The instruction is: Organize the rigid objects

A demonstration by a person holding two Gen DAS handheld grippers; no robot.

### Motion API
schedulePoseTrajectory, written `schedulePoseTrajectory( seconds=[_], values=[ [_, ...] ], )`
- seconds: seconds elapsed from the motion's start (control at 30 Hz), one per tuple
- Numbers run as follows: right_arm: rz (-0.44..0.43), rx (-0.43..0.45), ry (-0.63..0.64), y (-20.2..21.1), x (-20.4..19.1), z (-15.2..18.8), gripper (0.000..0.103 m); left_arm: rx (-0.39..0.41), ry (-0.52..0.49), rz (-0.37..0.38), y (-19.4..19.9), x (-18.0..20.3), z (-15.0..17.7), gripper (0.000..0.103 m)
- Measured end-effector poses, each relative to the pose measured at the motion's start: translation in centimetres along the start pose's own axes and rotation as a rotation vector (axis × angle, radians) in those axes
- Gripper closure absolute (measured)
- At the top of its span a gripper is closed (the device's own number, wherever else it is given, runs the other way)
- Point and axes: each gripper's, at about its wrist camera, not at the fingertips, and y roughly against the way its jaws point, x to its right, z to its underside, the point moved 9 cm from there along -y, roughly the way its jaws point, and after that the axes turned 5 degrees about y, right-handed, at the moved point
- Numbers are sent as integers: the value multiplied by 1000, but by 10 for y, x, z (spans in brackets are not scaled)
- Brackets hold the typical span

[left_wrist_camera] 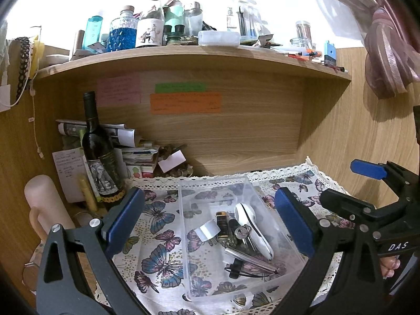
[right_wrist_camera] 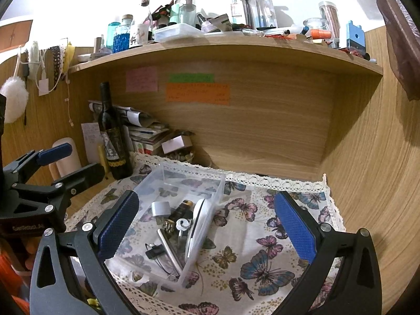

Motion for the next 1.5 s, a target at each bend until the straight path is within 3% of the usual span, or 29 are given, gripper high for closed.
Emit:
schedulePoseTrajectory(
  seconds=[1.5],
  values=[
    [29,14,17,-2,2,-6,0,-14,3,16,-8,6,1,2]
  ],
)
